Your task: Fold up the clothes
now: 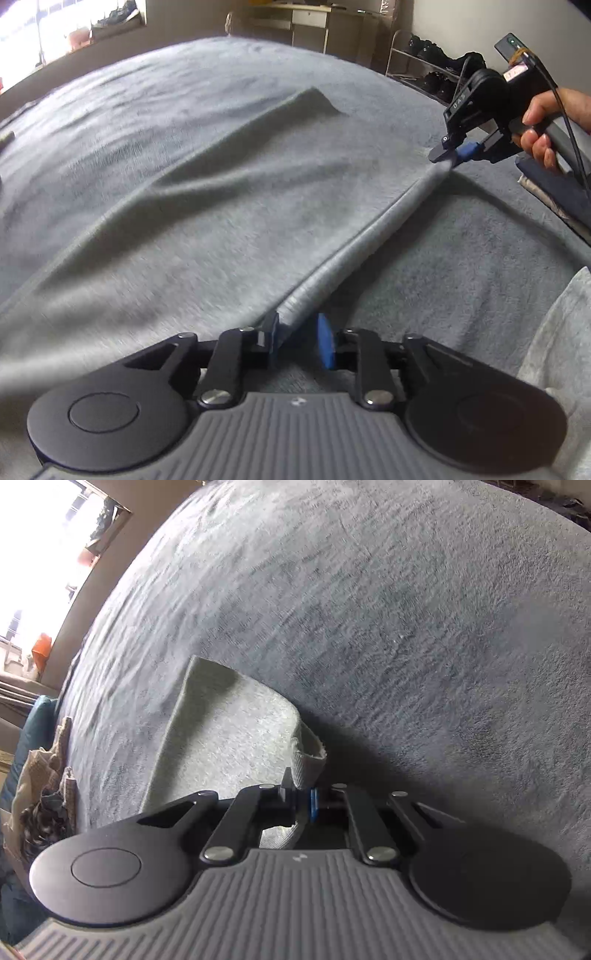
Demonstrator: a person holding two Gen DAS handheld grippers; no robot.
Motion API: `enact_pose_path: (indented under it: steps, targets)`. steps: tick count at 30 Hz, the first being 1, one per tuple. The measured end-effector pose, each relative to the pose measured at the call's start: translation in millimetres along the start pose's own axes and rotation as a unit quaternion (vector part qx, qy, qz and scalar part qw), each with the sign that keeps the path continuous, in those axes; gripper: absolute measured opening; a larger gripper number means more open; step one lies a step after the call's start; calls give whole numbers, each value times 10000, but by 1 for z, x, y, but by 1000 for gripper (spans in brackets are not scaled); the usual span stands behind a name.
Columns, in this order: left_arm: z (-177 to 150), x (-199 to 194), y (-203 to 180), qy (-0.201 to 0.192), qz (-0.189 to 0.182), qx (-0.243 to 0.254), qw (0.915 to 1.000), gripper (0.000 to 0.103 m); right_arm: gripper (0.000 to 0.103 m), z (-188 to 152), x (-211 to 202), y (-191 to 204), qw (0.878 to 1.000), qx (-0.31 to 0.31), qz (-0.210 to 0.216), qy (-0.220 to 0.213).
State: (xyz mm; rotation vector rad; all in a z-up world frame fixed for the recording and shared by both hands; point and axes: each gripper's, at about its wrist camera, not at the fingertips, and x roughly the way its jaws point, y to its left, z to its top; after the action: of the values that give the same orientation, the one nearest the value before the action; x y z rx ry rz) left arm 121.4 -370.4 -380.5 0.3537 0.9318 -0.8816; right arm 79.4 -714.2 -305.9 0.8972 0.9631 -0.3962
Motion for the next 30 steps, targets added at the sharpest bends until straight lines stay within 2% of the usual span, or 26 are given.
enact_pose_path:
  steps: [1,2,3,4,5,6,7,8,10,12,15,18,19,20,21,22,23,24,25,28,29,30]
  targets:
    - [-4,-4,1,-35,-58,-132,9999,29,13,-1,6,-5,9995,-175,-265,75]
    - [-8,-9,2,-69,-117,-265,9996,32,23,-2,7,-7,9983,-322,-494,21]
    - [-11,-14,4,-129,-172,-406,9989,42,29,-3,2,-5,9965,-440,-685,-166]
    - [-15,-24,8,-239,-204,-586,9978,47,31,-4,-3,-4,9940,-557,-875,-353]
    - [-21,-38,12,-344,-204,-808,9959,55,38,-6,-7,-2,9906,-674,-1065,-539]
    - [-27,-51,17,-432,-204,-1040,9934,55,45,-7,-12,0,9863,-790,-1253,-725]
    - [-33,-64,25,-476,-175,-1307,9901,55,46,-9,-18,4,9825,-942,-1324,-911]
    - [-40,-75,36,-505,-90,-1605,9857,55,46,-12,-22,14,9795,-1177,-1250,-1057]
    - [-53,-95,63,-558,212,-2197,9737,55,46,-24,-18,48,9700,-2008,-862,-1061]
    - [-67,-112,93,-583,587,-2779,9571,55,46,-39,-7,89,9508,-2935,-369,-924]
    - [-93,-127,141,-423,1170,-3612,9241,55,46,-76,27,163,9024,-4250,483,-521]
    - [-120,-128,179,-140,1388,-4266,8936,54,46,-126,61,239,8360,-5328,1310,-35]
    - [-128,-126,187,-55,1376,-4421,8863,52,46,-146,70,261,8073,-5705,1506,128]
    - [-135,-124,195,30,1363,-4574,8787,45,46,-169,74,282,7742,-6117,1606,243]
    - [-141,-123,200,76,1341,-4687,8731,43,46,-192,79,304,7389,-6511,1701,357]
    - [-143,-124,201,44,1300,-4715,8722,43,46,-213,87,322,7034,-6866,1779,456]
    - [-144,-124,202,11,1259,-4744,8713,43,46,-230,96,337,6733,-7140,1847,519]
    - [-145,-125,203,-7,1232,-4744,8716,43,46,-242,104,348,6537,-7299,1914,578]
    - [-145,-124,202,12,1234,-4680,8751,43,46,-249,112,359,6439,-7366,1947,695]
    - [-141,-119,198,109,1216,-4474,8860,45,45,-255,152,377,6325,-7526,1548,980]
    - [-140,-117,196,142,1210,-4404,8895,48,53,-252,161,382,6372,-7498,1474,998]
    - [-139,-115,195,181,1200,-4328,8933,52,55,-243,167,387,6505,-7386,1490,951]
